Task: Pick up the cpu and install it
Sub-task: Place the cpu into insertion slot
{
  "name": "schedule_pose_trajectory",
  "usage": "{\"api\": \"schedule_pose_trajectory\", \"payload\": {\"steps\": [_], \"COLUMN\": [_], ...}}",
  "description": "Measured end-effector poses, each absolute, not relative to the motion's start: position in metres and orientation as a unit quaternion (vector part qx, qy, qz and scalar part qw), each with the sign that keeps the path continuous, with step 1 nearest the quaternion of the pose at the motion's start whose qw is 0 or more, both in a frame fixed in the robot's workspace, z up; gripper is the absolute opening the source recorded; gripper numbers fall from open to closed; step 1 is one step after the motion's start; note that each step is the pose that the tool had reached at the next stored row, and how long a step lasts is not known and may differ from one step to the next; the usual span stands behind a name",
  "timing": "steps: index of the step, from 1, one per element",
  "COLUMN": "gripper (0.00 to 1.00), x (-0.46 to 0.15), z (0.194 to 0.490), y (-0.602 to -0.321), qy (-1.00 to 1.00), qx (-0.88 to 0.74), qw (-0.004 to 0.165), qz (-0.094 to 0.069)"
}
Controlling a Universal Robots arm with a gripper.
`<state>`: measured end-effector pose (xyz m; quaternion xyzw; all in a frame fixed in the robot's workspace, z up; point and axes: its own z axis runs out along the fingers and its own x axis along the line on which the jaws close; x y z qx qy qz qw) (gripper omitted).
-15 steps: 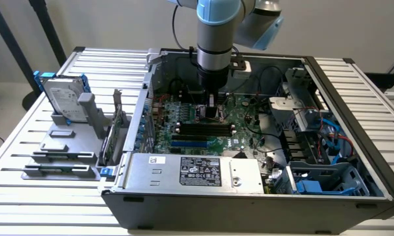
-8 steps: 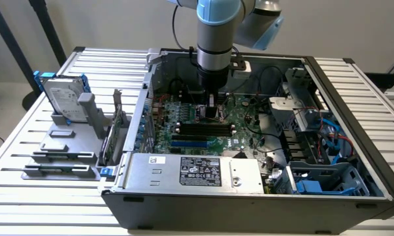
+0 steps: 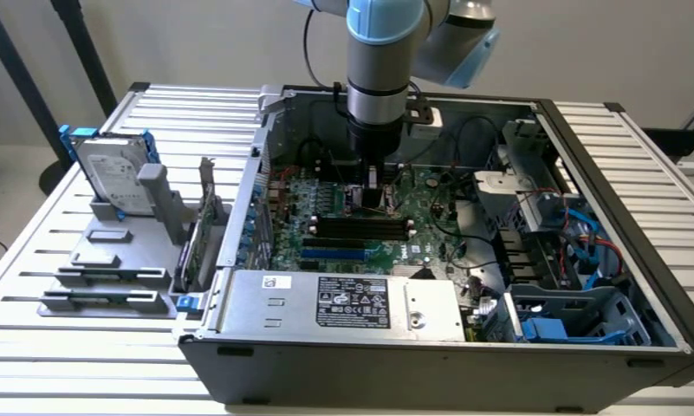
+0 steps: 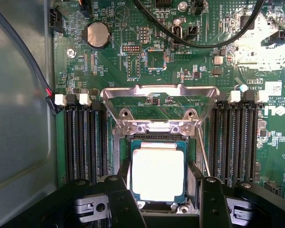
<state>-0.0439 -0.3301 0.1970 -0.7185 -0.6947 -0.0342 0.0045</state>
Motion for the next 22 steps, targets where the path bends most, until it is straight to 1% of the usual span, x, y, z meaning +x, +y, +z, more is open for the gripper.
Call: {"api": "schedule_pose_trajectory", "payload": {"steps": [5,6,14,22], "gripper": [0.56,0.63,0.63,0.63], "x": [-0.0438,-0.0438,-0.0439,-0.0439], "z": [0.1968,0.1968,0.1975,0.2043], "y": [-0.33,-0.3301,-0.3301,-0.3301], "qy": [-0.695,-0.695,-0.695,-0.695], "qx": [-0.718,-0.718,-0.718,-0.718], "qw": [0.005,0.005,0.004,0.005], "qz": [-0.035,-0.034,-0.034,-0.034]}}
